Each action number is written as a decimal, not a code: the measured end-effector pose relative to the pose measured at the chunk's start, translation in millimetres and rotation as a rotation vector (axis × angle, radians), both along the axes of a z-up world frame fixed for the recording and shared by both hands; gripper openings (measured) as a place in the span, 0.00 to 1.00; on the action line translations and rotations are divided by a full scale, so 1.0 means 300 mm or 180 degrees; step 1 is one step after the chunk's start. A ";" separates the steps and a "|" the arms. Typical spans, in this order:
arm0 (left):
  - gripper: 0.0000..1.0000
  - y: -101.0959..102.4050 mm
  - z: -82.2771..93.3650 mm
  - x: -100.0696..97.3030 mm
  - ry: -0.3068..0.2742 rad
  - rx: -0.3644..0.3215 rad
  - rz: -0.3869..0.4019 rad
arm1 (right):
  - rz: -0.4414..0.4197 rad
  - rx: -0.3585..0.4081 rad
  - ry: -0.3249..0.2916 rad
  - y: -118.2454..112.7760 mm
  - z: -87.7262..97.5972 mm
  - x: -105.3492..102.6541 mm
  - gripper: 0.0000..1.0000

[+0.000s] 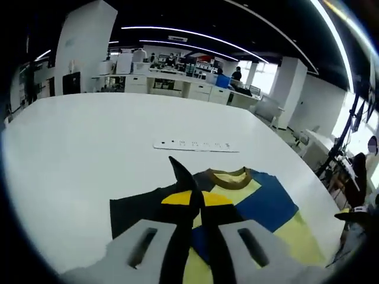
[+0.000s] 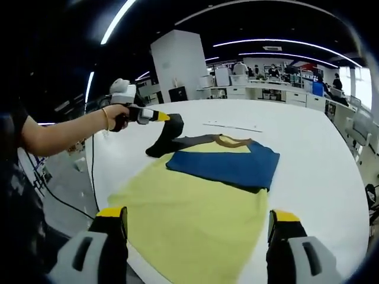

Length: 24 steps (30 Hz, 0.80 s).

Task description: Fold the garment on the visible template until the final outline fits inside the template.

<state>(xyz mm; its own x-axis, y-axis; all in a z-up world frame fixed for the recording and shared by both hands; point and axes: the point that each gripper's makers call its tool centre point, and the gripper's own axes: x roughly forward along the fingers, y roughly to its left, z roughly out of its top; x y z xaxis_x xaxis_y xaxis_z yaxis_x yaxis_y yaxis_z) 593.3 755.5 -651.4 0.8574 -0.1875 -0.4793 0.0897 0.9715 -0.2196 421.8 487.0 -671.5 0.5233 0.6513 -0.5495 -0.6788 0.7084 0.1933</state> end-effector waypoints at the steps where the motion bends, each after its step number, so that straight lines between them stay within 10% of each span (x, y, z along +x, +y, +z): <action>1: 0.01 -0.028 0.003 -0.002 0.0002 -0.0010 -0.0036 | -0.0001 -0.0007 0.0001 -0.004 -0.002 -0.002 1.00; 24: 0.01 -0.398 0.021 0.073 -0.0040 -0.0346 -0.0494 | -0.0049 -0.0012 0.0025 -0.037 -0.016 -0.011 1.00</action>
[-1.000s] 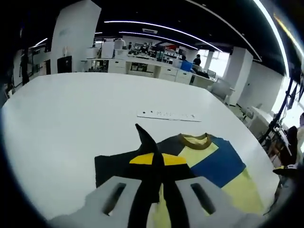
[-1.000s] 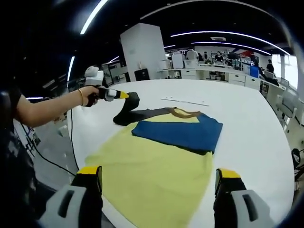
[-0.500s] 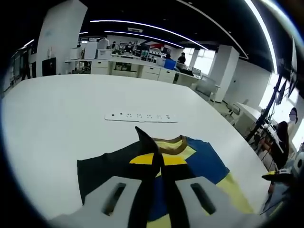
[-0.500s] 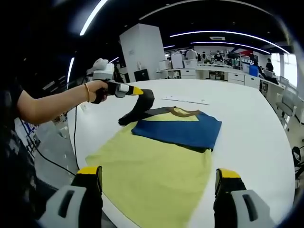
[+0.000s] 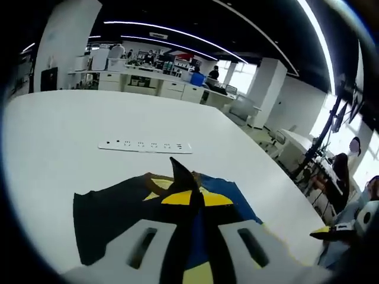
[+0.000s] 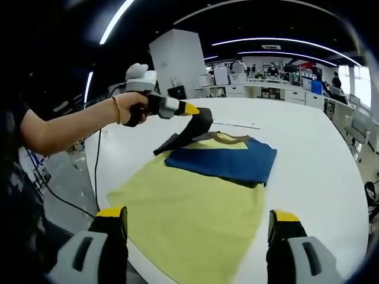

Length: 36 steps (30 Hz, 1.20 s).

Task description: Fold the garment on the visible template until the final outline fits inside the template.

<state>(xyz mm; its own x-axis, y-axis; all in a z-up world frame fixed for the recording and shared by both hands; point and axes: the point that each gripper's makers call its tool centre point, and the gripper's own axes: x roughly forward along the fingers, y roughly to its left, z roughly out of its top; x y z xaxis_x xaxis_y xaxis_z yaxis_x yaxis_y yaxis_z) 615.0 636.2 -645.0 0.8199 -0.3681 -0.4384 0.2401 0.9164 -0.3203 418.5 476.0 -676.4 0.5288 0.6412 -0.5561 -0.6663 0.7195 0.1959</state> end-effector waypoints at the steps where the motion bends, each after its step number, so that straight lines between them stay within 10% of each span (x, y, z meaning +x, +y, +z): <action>1: 0.01 -0.023 -0.001 0.000 -0.0001 -0.0006 -0.0039 | -0.0004 0.0000 0.0002 -0.002 -0.001 0.000 1.00; 22: 0.01 -0.286 0.002 -0.049 -0.0140 -0.0091 -0.0678 | -0.0060 -0.0024 0.0087 -0.025 -0.031 -0.002 1.00; 36: 0.01 -0.403 -0.121 -0.095 0.0059 -0.0047 -0.0901 | -0.0119 -0.0023 0.0149 -0.045 -0.057 -0.013 1.00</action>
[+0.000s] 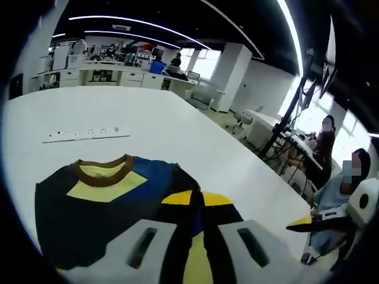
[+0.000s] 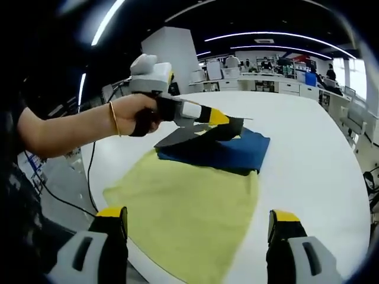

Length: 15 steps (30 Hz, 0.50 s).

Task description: Fold the garment on the visible template until the final outline fits inside the template.

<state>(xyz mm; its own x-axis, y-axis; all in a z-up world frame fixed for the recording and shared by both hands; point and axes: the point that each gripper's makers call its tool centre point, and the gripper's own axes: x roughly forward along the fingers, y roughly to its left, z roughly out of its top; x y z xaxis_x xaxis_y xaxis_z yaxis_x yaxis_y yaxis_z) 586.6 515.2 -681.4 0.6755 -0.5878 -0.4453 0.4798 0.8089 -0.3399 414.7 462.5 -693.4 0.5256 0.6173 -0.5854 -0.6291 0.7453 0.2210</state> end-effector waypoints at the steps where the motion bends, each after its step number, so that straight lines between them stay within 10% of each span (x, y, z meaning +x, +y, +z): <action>1: 0.01 -0.007 -0.011 -0.004 0.0019 0.0013 -0.0021 | -0.0009 0.0001 0.0007 -0.003 -0.003 -0.001 1.00; 15: 0.09 -0.111 -0.128 -0.060 0.0182 0.0001 -0.0458 | -0.0038 0.0036 0.0095 -0.010 -0.033 -0.007 1.00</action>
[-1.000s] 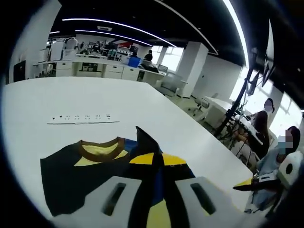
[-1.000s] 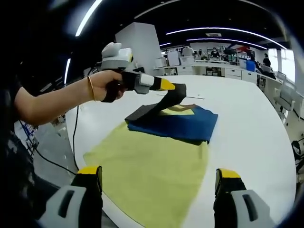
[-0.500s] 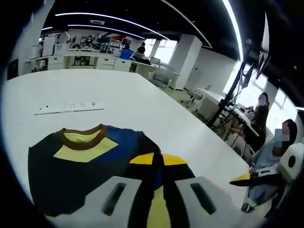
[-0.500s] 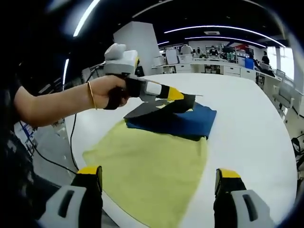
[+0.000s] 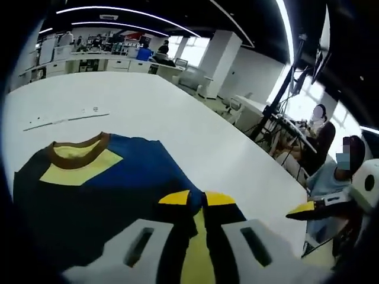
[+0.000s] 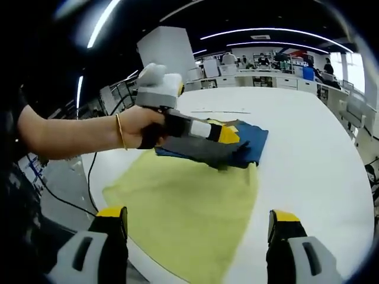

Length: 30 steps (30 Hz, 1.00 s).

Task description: Fold the garment on the visible template until the final outline fits inside the template.

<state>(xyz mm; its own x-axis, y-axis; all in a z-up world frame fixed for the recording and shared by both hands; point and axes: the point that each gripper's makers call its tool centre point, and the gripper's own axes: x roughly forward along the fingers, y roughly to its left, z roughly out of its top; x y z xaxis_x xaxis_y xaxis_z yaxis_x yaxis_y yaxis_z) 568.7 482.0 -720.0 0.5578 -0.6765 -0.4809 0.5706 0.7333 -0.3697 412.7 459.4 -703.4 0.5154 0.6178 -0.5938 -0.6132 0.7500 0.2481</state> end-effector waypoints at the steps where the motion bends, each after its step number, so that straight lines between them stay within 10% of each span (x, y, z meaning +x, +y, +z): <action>1: 0.12 -0.005 -0.001 -0.006 -0.0005 -0.0004 -0.0031 | -0.0001 0.0000 0.0003 0.000 0.000 0.000 1.00; 17: 0.98 0.166 0.105 -0.067 -0.0632 0.0014 -0.0180 | 0.0456 -0.0165 -0.0023 0.018 0.002 -0.018 1.00; 30: 0.99 0.336 0.115 -0.187 -0.0701 0.0346 -0.0371 | 0.1020 -0.0258 0.0054 0.065 -0.004 -0.058 1.00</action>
